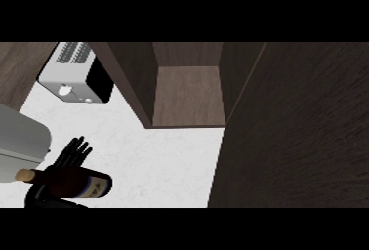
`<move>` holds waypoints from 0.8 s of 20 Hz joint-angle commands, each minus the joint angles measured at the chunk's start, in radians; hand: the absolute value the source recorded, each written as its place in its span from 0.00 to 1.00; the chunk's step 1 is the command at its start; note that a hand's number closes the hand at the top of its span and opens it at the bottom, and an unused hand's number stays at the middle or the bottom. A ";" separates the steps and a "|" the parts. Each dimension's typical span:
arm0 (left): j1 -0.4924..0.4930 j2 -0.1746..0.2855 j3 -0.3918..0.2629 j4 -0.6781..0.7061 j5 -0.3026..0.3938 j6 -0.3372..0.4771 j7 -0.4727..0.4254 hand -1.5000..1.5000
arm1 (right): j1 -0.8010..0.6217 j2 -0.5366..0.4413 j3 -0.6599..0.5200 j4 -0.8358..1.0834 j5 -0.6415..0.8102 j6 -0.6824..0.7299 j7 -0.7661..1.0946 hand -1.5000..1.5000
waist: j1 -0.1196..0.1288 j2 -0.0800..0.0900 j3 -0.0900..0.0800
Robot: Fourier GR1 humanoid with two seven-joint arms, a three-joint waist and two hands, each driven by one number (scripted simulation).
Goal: Pick up the wine, place it into the cabinet and close the cabinet
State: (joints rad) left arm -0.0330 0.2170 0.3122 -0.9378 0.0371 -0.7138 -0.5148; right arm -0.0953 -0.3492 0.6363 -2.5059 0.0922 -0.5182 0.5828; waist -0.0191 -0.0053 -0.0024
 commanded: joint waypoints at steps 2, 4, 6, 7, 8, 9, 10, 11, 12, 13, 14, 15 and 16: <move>0.006 -0.014 -0.016 0.028 0.022 -0.081 -0.122 0.00 | 0.025 -0.022 0.061 -0.183 0.128 -0.027 0.106 0.00 | -0.002 -0.003 -0.001; -0.062 -0.009 0.000 0.074 0.062 -0.076 -0.084 1.00 | 0.043 -0.049 0.025 -0.202 0.089 -0.024 0.085 0.00 | -0.009 -0.001 0.000; -0.001 -0.018 -0.034 0.092 0.022 -0.080 -0.175 1.00 | 0.060 -0.073 -0.008 -0.160 0.052 0.002 0.032 0.00 | 0.003 0.002 0.001; -0.045 -0.009 -0.031 0.080 0.044 -0.072 -0.115 1.00 | 0.055 -0.060 0.035 -0.197 0.096 -0.025 0.071 0.00 | -0.003 -0.001 0.001; -0.043 0.021 -0.021 0.089 0.051 -0.094 -0.154 1.00 | 0.072 -0.071 0.018 -0.187 0.058 -0.014 0.023 0.00 | -0.002 0.000 0.001; -0.024 -0.040 -0.057 0.053 0.029 -0.036 -0.149 1.00 | 0.065 -0.070 0.023 -0.161 0.074 -0.013 0.043 0.00 | 0.005 0.001 0.001; -0.022 0.036 -0.034 0.067 0.044 -0.086 -0.166 1.00 | 0.092 -0.070 0.061 -0.186 0.098 -0.031 0.015 0.00 | -0.002 -0.002 0.001; -0.067 0.012 -0.042 0.097 0.031 -0.038 -0.164 1.00 | 0.066 -0.053 0.023 -0.175 0.069 -0.042 0.029 0.00 | -0.001 0.001 0.000; 0.018 0.020 -0.062 0.064 -0.006 -0.043 -0.269 1.00 | 0.045 -0.045 0.057 -0.137 0.095 -0.044 0.010 0.00 | 0.005 -0.001 0.000; 0.004 0.010 -0.067 0.028 0.010 -0.022 -0.238 1.00 | 0.056 -0.078 0.030 -0.172 0.075 -0.031 0.038 0.00 | 0.005 -0.001 0.001; 0.017 0.004 -0.090 0.063 -0.034 -0.001 -0.308 1.00 | 0.037 -0.086 -0.020 -0.180 0.032 -0.025 0.053 0.00 | 0.004 0.001 0.000; -0.003 0.009 -0.074 0.022 0.013 0.000 -0.257 1.00 | 0.109 -0.101 0.015 -0.194 0.035 -0.027 -0.001 0.00 | 0.000 -0.001 0.002; -0.036 0.006 -0.071 0.054 0.005 0.043 -0.247 1.00 | 0.076 -0.092 0.011 -0.192 0.049 -0.028 0.032 0.00 | 0.002 0.001 0.001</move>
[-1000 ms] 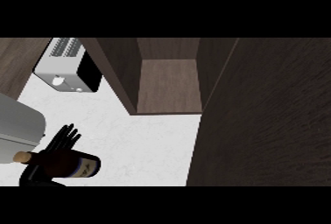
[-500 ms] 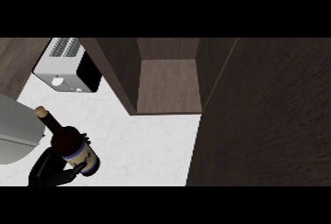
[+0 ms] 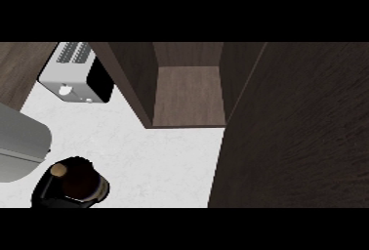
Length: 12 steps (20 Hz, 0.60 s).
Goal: Pick up the wine, place it into the cabinet and close the cabinet
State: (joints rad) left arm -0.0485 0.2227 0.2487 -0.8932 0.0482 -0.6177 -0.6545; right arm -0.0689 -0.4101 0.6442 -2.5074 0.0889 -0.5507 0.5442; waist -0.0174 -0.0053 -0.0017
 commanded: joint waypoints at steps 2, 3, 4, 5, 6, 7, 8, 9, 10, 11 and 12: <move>0.022 -0.046 -0.010 -0.015 -0.019 0.055 -0.121 1.00 | 0.034 -0.005 0.045 -0.183 0.098 -0.023 0.074 0.00 | 0.005 -0.001 0.000; 0.003 -0.081 -0.014 0.024 -0.045 0.133 -0.131 1.00 | -0.010 -0.036 0.000 -0.218 0.075 -0.006 0.140 0.00 | 0.000 0.000 -0.001; 0.000 -0.154 -0.029 0.002 -0.062 0.237 -0.121 1.00 | 0.047 -0.024 0.009 -0.171 0.048 -0.016 0.050 0.00 | 0.000 0.001 0.001; -0.023 -0.189 -0.032 -0.017 -0.064 0.308 -0.064 1.00 | 0.027 -0.035 -0.015 -0.177 0.027 -0.002 0.057 0.00 | 0.001 0.001 0.001; -0.003 -0.169 -0.034 -0.070 -0.055 0.297 -0.058 1.00 | 0.093 -0.041 0.019 -0.172 0.073 -0.011 0.007 0.00 | 0.004 0.000 0.002; 0.038 -0.181 -0.055 -0.030 -0.081 0.286 -0.129 1.00 | 0.036 -0.016 0.014 -0.172 0.062 -0.015 0.061 0.00 | 0.008 0.001 0.001; 0.020 -0.159 -0.049 -0.031 -0.062 0.253 -0.131 1.00 | 0.119 -0.041 0.038 -0.182 0.073 -0.005 -0.021 0.00 | 0.005 0.001 0.002; 0.023 -0.174 -0.055 -0.061 -0.054 0.263 -0.094 1.00 | 0.090 -0.040 0.002 -0.201 0.060 -0.012 0.035 0.00 | 0.007 0.001 0.001; -0.008 -0.175 -0.050 -0.058 -0.036 0.253 -0.063 1.00 | 0.096 -0.049 0.026 -0.230 0.062 -0.013 0.037 0.00 | 0.002 0.000 0.001; 0.012 -0.163 -0.063 -0.101 -0.021 0.219 -0.010 1.00 | 0.096 -0.059 -0.012 -0.207 0.044 0.000 0.026 0.00 | 0.008 0.001 0.002; 0.030 -0.219 -0.096 -0.131 -0.043 0.257 -0.020 1.00 | 0.102 -0.073 0.024 -0.250 0.066 -0.012 0.053 0.00 | 0.001 -0.003 0.001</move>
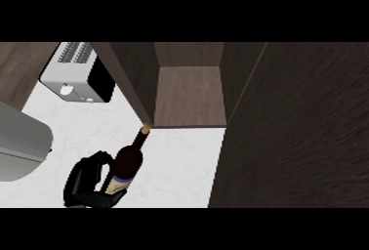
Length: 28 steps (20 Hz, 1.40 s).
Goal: Pick up the wine, place it into the cabinet and close the cabinet
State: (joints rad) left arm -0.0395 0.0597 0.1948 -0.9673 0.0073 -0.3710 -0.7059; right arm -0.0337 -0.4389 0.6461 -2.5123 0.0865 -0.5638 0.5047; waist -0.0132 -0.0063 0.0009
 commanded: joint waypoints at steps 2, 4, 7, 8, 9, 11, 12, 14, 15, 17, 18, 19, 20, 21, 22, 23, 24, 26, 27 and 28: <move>0.019 -0.040 -0.052 -0.073 0.014 -0.031 0.058 1.00 | 0.031 -0.028 -0.037 -0.185 0.025 0.018 0.060 0.00 | 0.006 0.003 -0.001; 0.102 -0.058 -0.093 -0.212 0.040 -0.026 0.104 1.00 | 0.136 -0.030 0.058 -0.202 0.070 -0.018 -0.019 0.00 | 0.002 -0.004 0.001; 0.101 -0.059 -0.145 -0.313 0.093 -0.012 0.202 1.00 | 0.064 -0.022 0.003 -0.171 0.062 -0.011 0.041 0.00 | 0.010 0.000 -0.001; 0.117 -0.059 -0.160 -0.291 0.080 0.003 0.158 1.00 | 0.062 -0.039 0.010 -0.222 0.066 -0.009 0.062 0.00 | 0.006 -0.001 -0.001; 0.079 -0.059 -0.185 -0.299 0.097 0.059 0.186 1.00 | 0.089 -0.019 0.056 -0.190 0.091 -0.023 0.028 0.00 | 0.003 0.000 -0.001; 0.089 -0.059 -0.281 -0.297 0.117 0.130 0.172 1.00 | 0.116 -0.049 0.038 -0.198 0.054 -0.007 -0.011 0.00 | -0.001 0.001 -0.001; 0.114 -0.059 -0.267 -0.368 0.122 0.089 0.220 1.00 | 0.135 -0.059 0.020 -0.199 0.029 0.001 -0.037 0.00 | 0.003 0.001 0.000; 0.151 -0.060 -0.349 -0.414 0.139 0.133 0.249 1.00 | 0.162 -0.071 0.039 -0.224 0.053 -0.018 -0.029 0.00 | -0.002 -0.002 0.000; 0.136 -0.060 -0.362 -0.454 0.162 0.161 0.291 1.00 | 0.086 -0.057 0.000 -0.213 0.039 -0.016 0.034 0.00 | 0.005 0.000 -0.001; 0.121 -0.060 -0.351 -0.469 0.156 0.182 0.302 1.00 | 0.177 -0.102 0.001 -0.259 0.024 -0.010 -0.026 0.00 | -0.005 -0.001 0.000; 0.153 -0.060 -0.432 -0.507 0.171 0.242 0.308 1.00 | 0.178 -0.073 0.029 -0.202 0.017 -0.010 -0.090 0.00 | 0.000 0.000 0.000; 0.136 -0.060 -0.423 -0.489 0.155 0.248 0.278 1.00 | 0.097 -0.042 0.056 -0.185 0.071 -0.021 0.006 0.00 | 0.005 0.002 -0.002; 0.131 -0.060 -0.397 -0.470 0.134 0.247 0.254 1.00 | 0.171 -0.109 -0.026 -0.259 -0.015 0.000 -0.028 0.00 | -0.002 0.002 -0.001; 0.107 -0.060 -0.461 -0.491 0.133 0.315 0.285 1.00 | 0.178 -0.097 0.026 -0.224 0.031 -0.004 -0.061 0.00 | -0.004 0.001 -0.001; 0.143 -0.060 -0.489 -0.527 0.140 0.318 0.320 1.00 | 0.148 -0.090 -0.004 -0.216 0.000 0.004 -0.054 0.00 | 0.003 0.002 -0.001; 0.129 -0.060 -0.488 -0.594 0.123 0.351 0.366 1.00 | 0.130 -0.093 -0.034 -0.215 -0.014 -0.001 -0.014 0.00 | 0.005 0.001 -0.001; 0.057 -0.060 -0.448 -0.548 0.135 0.382 0.372 1.00 | 0.161 -0.122 -0.041 -0.269 -0.024 0.001 -0.018 0.00 | -0.009 0.000 -0.001; 0.083 -0.060 -0.509 -0.523 0.126 0.458 0.307 1.00 | 0.141 -0.069 0.023 -0.201 0.017 -0.018 -0.035 0.00 | -0.001 0.002 -0.002; 0.026 -0.060 -0.473 -0.518 0.115 0.474 0.332 1.00 | 0.189 -0.079 0.043 -0.172 0.033 -0.008 -0.119 0.00 | -0.005 0.002 -0.001; -0.045 -0.060 -0.504 -0.482 0.142 0.537 0.366 1.00 | 0.167 -0.098 -0.028 -0.188 -0.026 0.005 -0.083 0.00 | -0.007 0.004 -0.001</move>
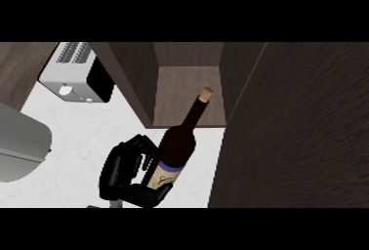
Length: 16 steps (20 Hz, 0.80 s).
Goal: Pick up the wine, place it into the cabinet and close the cabinet
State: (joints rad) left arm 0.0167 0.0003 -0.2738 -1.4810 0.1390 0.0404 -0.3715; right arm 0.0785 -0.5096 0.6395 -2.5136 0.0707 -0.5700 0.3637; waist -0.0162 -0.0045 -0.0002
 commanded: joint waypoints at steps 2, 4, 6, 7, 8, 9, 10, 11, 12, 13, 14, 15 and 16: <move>-0.062 0.000 -0.066 0.038 -0.011 0.150 -0.016 1.00 | 0.073 -0.042 -0.007 -0.228 -0.003 0.015 0.076 0.00 | -0.004 0.001 0.000; -0.098 0.000 -0.042 -0.009 -0.041 0.161 0.083 1.00 | 0.054 -0.041 -0.006 -0.248 0.013 0.002 0.117 0.00 | -0.002 -0.001 -0.001; -0.114 0.000 -0.025 0.061 -0.040 0.175 0.022 1.00 | 0.070 -0.047 -0.017 -0.246 -0.007 0.011 0.080 0.00 | -0.005 0.000 0.000; -0.134 0.009 0.001 0.034 -0.052 0.148 0.078 1.00 | 0.060 -0.038 0.006 -0.257 0.035 -0.017 0.122 0.00 | -0.004 -0.002 -0.001; -0.234 0.000 0.037 0.099 -0.044 0.154 0.091 1.00 | 0.058 -0.025 0.019 -0.199 0.025 -0.003 0.076 0.00 | -0.005 0.002 0.000; -0.212 0.019 0.051 0.114 -0.052 0.145 0.068 1.00 | 0.081 -0.026 0.047 -0.223 0.050 -0.019 0.064 0.00 | -0.009 0.000 -0.001; -0.211 0.000 -0.019 0.122 -0.056 0.197 0.068 1.00 | 0.068 -0.041 0.016 -0.234 0.027 -0.007 0.078 0.00 | -0.006 0.001 -0.001; -0.271 0.000 0.000 0.162 -0.051 0.199 0.072 1.00 | 0.047 -0.053 -0.051 -0.230 -0.032 0.006 0.107 0.00 | -0.005 0.004 0.000; -0.313 0.000 0.048 0.245 -0.023 0.156 0.036 1.00 | 0.048 -0.040 -0.033 -0.203 -0.023 0.010 0.070 0.00 | -0.008 0.005 -0.001; -0.316 0.000 0.044 0.199 -0.033 0.178 0.079 1.00 | 0.069 -0.060 -0.059 -0.254 -0.035 0.004 0.083 0.00 | -0.011 0.002 0.000; -0.324 0.000 0.011 0.237 -0.043 0.194 0.030 1.00 | 0.052 -0.041 -0.027 -0.231 -0.023 0.005 0.079 0.00 | -0.010 0.003 -0.001; -0.361 0.001 0.062 0.247 -0.046 0.171 0.079 1.00 | 0.091 -0.055 -0.032 -0.217 -0.060 0.028 0.033 0.00 | -0.009 0.003 0.000; -0.351 0.000 0.055 0.291 -0.043 0.160 0.047 1.00 | 0.100 -0.031 -0.002 -0.201 -0.015 0.004 0.026 0.00 | -0.009 0.003 0.000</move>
State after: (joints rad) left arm -0.2782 0.0016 -0.2406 -1.2740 0.0978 0.2085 -0.3148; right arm 0.0984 -0.5336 0.6133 -2.5168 0.0547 -0.5640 0.3410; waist -0.0242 -0.0020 -0.0004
